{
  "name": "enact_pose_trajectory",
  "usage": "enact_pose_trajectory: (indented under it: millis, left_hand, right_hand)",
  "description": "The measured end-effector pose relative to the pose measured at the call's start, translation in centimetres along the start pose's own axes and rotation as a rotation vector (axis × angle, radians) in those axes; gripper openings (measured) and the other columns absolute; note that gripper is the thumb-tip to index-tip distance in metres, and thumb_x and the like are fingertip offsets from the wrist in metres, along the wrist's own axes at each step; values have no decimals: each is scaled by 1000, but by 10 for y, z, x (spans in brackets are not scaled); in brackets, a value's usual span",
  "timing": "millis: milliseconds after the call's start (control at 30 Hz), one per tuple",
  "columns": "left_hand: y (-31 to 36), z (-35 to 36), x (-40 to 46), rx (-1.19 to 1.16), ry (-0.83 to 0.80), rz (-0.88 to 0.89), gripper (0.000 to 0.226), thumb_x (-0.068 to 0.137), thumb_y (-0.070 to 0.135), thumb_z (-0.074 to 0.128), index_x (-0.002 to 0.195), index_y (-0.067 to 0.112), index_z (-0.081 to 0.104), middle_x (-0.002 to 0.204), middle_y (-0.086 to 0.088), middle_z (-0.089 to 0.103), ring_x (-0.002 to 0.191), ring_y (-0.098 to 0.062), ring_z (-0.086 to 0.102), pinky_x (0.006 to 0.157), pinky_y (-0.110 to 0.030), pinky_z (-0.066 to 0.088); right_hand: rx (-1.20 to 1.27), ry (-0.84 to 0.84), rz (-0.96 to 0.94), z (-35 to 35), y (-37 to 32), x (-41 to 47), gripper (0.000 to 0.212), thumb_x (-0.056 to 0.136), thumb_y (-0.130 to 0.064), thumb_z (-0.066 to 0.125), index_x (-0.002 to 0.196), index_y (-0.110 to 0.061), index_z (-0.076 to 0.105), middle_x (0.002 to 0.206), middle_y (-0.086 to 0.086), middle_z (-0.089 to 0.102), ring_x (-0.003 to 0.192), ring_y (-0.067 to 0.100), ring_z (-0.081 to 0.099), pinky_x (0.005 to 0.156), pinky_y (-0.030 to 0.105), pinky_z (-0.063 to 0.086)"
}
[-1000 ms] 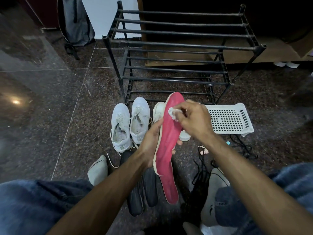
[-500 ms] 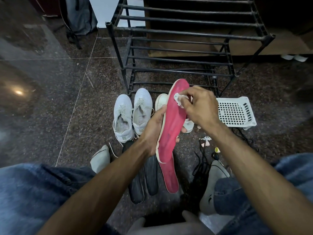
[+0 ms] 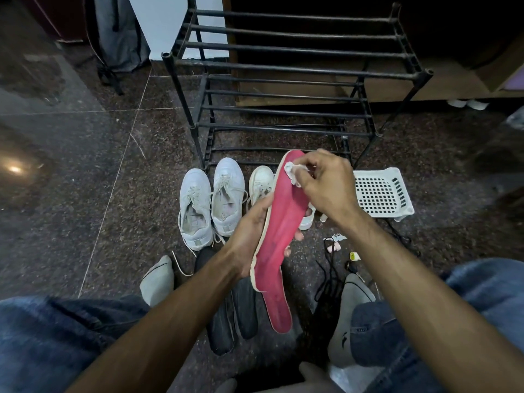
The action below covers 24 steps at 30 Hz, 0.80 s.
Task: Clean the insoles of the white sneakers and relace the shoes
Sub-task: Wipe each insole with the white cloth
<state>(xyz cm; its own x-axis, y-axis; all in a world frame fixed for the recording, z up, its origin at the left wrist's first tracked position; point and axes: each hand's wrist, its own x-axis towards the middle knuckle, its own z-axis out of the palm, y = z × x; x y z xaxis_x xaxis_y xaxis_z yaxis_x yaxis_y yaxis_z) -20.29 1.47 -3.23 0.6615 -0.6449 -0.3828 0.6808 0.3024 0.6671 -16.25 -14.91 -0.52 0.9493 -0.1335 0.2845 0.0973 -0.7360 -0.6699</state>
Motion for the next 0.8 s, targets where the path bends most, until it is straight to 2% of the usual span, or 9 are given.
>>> enact_pose_trajectory:
  millis: [67,167,300,367,433,500,600,700,800]
  left_hand:
    - [2,-1,1,-16,15,4,52,93,54,46,119,13,66,102,-12,65,77,-27,57,53,-29,49]
    - [7,-2,0,-26,31,22,45,94,53,47,105,15,70,87,-11,64,73,-26,59,51,-29,46]
    - [7,1,0,27,-21,-2,54,97,54,42,123,12,63,105,-11,66,75,-24,56,50,-28,48]
    - [4,2,0,30,-60,-16,61,94,55,46,134,10,54,118,-12,63,76,-24,56,51,-27,49]
    - [3,2,1,25,-48,-19,60,92,55,47,131,11,57,113,-11,65,75,-24,57,50,-27,49]
    - [5,1,1,23,-12,6,52,93,54,46,121,14,65,101,-11,67,74,-25,58,51,-27,49]
    - [12,-3,0,-11,55,45,47,94,54,48,107,14,71,89,-12,64,69,-25,60,50,-28,47]
    - [14,-2,-1,0,39,28,51,95,55,46,113,13,69,93,-13,64,72,-27,58,51,-29,48]
    - [12,0,-1,20,0,8,57,95,56,44,121,10,65,99,-13,67,75,-26,58,52,-28,50]
  right_hand:
    - [135,-156,-48,-1,-5,-6,9,86,-15,69,92,-16,76,80,-6,64,51,-3,42,52,22,35]
    - [229,-376,-122,-4,-13,-15,7,85,-14,72,90,-15,76,72,-15,58,53,-2,48,53,16,33]
    - [-40,-32,-149,-8,-7,-1,10,85,-18,65,89,-17,75,77,-12,61,59,-4,48,58,28,43]
    - [-101,97,-83,-12,-2,5,13,85,-20,63,90,-18,74,84,-4,67,66,9,57,64,35,51]
    - [-74,80,-53,-11,-1,3,13,86,-18,63,92,-16,74,86,-1,68,62,7,54,62,32,50]
    - [11,-47,-77,-4,-6,-6,12,87,-16,65,94,-14,75,85,-2,69,56,-5,44,54,21,40]
    - [229,-237,-53,3,-16,-20,7,86,-18,70,88,-15,77,77,-9,69,50,0,47,50,22,38]
    - [92,-116,-101,0,-12,-13,10,86,-14,66,89,-14,76,78,-9,66,54,-3,48,54,20,37]
    - [-66,86,-60,-6,-8,-5,14,84,-16,62,90,-16,74,84,-3,69,65,9,57,61,34,49]
